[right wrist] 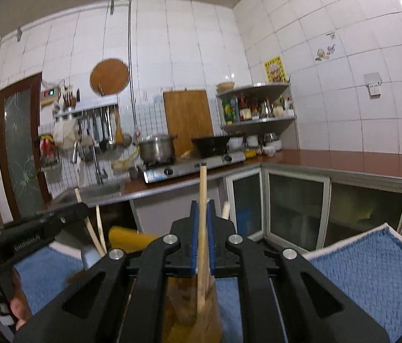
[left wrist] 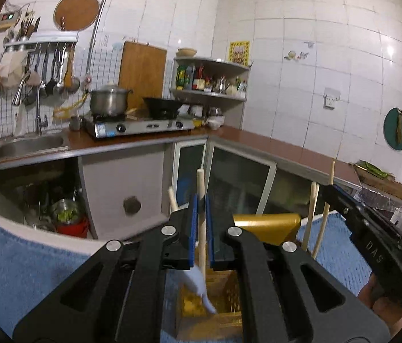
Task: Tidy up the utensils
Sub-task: 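Lower both chopsticks into the caddy and open both tools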
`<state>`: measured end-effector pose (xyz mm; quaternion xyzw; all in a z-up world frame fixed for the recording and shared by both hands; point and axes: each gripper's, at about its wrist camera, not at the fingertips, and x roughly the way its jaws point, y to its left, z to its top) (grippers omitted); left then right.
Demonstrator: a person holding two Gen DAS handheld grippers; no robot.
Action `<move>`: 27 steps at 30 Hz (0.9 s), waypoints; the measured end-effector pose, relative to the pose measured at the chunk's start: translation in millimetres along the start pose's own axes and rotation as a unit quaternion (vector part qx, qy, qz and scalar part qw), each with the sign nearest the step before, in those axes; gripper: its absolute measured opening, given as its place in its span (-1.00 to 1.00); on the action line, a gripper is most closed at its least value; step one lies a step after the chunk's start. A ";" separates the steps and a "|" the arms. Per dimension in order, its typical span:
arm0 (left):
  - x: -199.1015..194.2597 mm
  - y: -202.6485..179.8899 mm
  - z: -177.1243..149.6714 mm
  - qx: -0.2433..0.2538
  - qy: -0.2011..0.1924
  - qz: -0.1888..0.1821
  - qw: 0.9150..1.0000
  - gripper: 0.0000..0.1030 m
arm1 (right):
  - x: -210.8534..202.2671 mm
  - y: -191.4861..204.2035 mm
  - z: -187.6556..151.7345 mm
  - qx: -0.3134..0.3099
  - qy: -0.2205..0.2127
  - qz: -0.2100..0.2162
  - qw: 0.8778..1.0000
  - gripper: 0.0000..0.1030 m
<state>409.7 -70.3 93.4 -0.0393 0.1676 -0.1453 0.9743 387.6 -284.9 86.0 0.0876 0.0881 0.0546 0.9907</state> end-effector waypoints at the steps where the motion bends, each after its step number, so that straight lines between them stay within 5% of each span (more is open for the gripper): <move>1: -2.0 0.8 -2.7 -0.003 0.007 0.002 1.000 -0.91 | 0.4 0.1 -4.4 -0.001 0.012 0.000 1.000 -0.89; 4: -6.8 5.2 -8.9 -0.011 0.035 0.007 0.999 -0.87 | -1.5 -1.3 -12.5 -0.001 0.040 0.000 0.999 -0.85; 6: -16.4 8.8 -10.3 -0.016 0.046 0.014 0.999 -0.61 | -5.5 -1.5 -13.7 -0.001 0.060 0.002 0.998 -0.83; 8: -26.0 14.6 -10.4 -0.026 0.056 0.026 0.998 0.07 | -12.9 -1.2 -12.1 -0.003 0.071 -0.001 0.997 -0.78; 9: -31.3 18.0 -10.4 -0.030 0.060 0.034 0.997 0.18 | -17.6 -1.5 -10.3 -0.002 0.078 -0.002 0.997 -0.42; 11: -40.2 22.6 -12.3 -0.033 0.065 0.041 0.996 0.24 | -29.1 -2.3 -7.7 0.004 0.082 -0.003 0.997 -0.06; 19: -71.7 44.0 -47.7 -0.034 0.159 0.052 0.985 0.74 | -71.8 -3.4 -15.4 -0.005 0.144 -0.048 0.988 -0.06; 27: -84.2 50.5 -97.0 -0.030 0.226 0.064 0.971 0.78 | -91.9 -3.6 -74.4 0.003 0.249 -0.076 0.966 -0.06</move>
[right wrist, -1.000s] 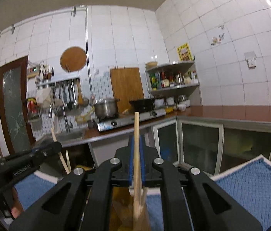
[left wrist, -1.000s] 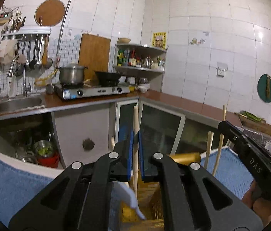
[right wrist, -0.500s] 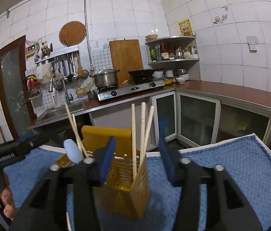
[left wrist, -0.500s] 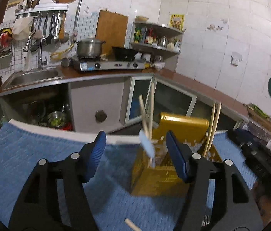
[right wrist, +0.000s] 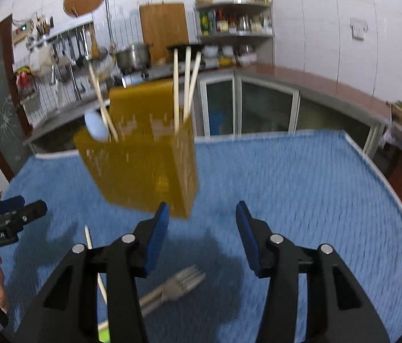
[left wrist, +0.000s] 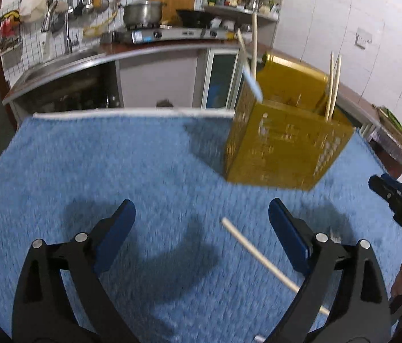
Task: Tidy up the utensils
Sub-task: 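Lower both chopsticks into the caddy and open both tools, then close the right tool on the green-handled fork while the left tool grasps a chopstick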
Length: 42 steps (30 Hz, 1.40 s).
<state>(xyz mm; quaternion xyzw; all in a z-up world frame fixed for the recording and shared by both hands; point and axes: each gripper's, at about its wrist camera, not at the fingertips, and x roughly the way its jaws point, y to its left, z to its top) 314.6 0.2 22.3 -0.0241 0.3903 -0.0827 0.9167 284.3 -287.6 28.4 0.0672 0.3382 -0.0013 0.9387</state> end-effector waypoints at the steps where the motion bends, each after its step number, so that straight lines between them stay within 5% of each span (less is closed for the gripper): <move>1: 1.3 1.4 -3.8 -0.003 0.006 0.000 1.000 0.78 | 2.1 -0.2 -4.1 0.000 0.007 -0.002 1.000 -0.06; 14: 20.7 5.3 -34.7 -0.029 0.060 0.013 0.998 0.78 | 24.4 7.6 -55.0 0.035 0.092 0.004 0.995 -0.08; 24: 31.6 -14.2 -35.0 -0.020 0.077 0.012 0.997 0.76 | 45.3 16.1 -62.2 0.057 0.136 0.014 0.989 -0.39; 33: 50.8 -42.1 -30.5 -0.004 0.111 0.001 0.994 0.27 | 59.7 11.5 -54.0 0.055 0.140 0.022 0.988 -0.84; 42: 73.1 -50.8 -24.9 -0.018 0.148 0.006 0.989 0.01 | 65.9 -12.5 -45.0 0.048 0.142 0.022 0.988 -0.90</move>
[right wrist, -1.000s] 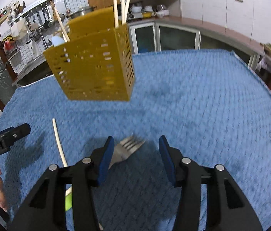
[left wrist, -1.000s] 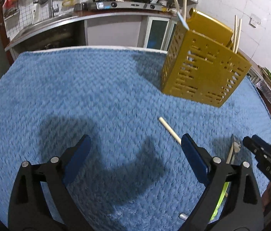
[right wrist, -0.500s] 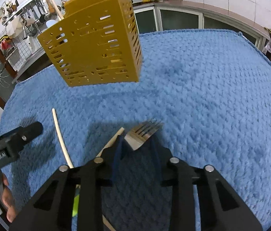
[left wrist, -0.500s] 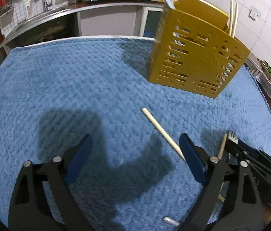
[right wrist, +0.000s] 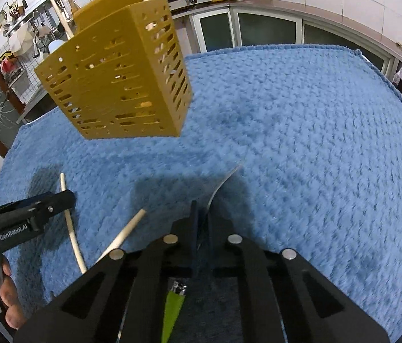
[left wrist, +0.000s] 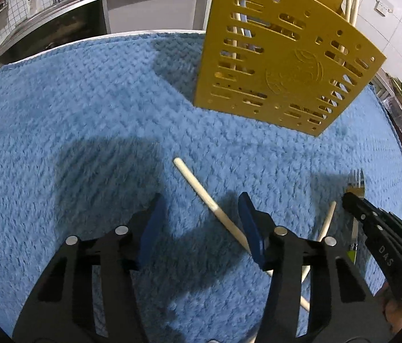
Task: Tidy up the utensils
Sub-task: 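Close the right tool on the green-handled fork while the left tool grasps a chopstick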
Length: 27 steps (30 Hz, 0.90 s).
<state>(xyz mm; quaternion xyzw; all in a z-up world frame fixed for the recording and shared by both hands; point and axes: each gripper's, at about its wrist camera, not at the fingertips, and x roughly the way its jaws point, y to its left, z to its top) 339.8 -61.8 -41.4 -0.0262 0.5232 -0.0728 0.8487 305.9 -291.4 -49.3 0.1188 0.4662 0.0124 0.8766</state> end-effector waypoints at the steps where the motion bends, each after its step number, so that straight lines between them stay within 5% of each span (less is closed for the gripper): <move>1: 0.8 -1.0 1.4 0.000 0.002 -0.001 1.000 0.01 | -0.2 -1.1 0.8 -0.002 -0.001 -0.003 1.000 -0.90; 6: 6.4 -6.1 9.9 -0.002 0.012 -0.001 1.000 -0.16 | 0.1 -11.1 5.8 0.002 0.001 -0.011 1.000 -0.90; 12: 10.3 -16.2 18.7 0.022 0.013 0.009 1.000 -0.71 | 1.8 -13.7 7.4 0.002 0.006 -0.007 1.000 -0.90; 27: 10.0 -23.3 35.1 0.041 0.003 0.001 0.999 -0.83 | -0.1 -22.3 16.9 0.008 0.014 0.004 1.000 -0.90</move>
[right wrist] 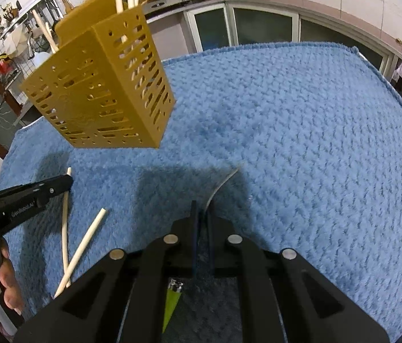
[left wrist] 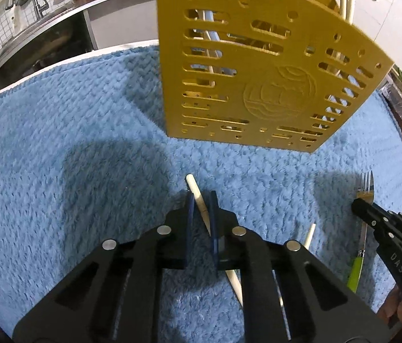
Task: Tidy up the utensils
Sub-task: 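Close the right tool on the green-handled fork while the left tool grasps a chopstick, then carry the fork and chopstick to the caddy and lower them in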
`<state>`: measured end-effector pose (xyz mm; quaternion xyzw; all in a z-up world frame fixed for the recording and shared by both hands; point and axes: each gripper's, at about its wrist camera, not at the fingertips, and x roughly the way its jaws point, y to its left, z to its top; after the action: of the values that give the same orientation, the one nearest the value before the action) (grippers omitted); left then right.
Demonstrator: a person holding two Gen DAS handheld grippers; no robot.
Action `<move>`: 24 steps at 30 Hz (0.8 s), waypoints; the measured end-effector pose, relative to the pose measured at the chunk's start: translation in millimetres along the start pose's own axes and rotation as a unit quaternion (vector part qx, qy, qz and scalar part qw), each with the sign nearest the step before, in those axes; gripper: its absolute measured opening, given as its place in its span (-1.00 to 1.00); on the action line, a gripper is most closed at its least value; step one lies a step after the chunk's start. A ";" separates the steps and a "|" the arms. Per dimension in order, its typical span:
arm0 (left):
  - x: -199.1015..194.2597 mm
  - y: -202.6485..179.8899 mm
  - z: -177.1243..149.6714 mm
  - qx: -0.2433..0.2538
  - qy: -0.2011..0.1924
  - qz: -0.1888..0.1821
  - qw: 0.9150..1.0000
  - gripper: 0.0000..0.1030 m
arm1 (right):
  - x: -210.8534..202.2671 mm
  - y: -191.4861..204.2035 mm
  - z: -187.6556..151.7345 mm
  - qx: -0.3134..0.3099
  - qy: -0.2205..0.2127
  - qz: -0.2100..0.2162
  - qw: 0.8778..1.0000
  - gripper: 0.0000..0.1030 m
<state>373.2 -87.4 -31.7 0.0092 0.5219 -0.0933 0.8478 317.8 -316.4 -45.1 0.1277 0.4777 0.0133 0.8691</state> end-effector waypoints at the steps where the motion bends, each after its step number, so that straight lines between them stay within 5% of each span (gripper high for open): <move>1: -4.5 0.7 0.5 0.002 -0.006 0.000 1.000 -0.83 | -2.9 -1.3 0.1 0.000 -0.005 0.002 1.000 -0.90; 11: -56.0 9.4 -2.6 0.010 -0.081 -0.006 0.997 -0.84 | -32.9 -6.3 5.1 0.005 -0.062 0.019 0.998 -0.91; 24: -125.7 19.6 -15.2 0.025 -0.193 -0.030 0.980 -0.87 | -84.5 9.9 2.6 -0.040 -0.165 0.027 0.985 -0.93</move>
<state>308.1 -47.8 71.3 -0.0031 0.3458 -0.1318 0.9290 275.1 -319.6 28.5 0.1059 0.3233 0.0347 0.9397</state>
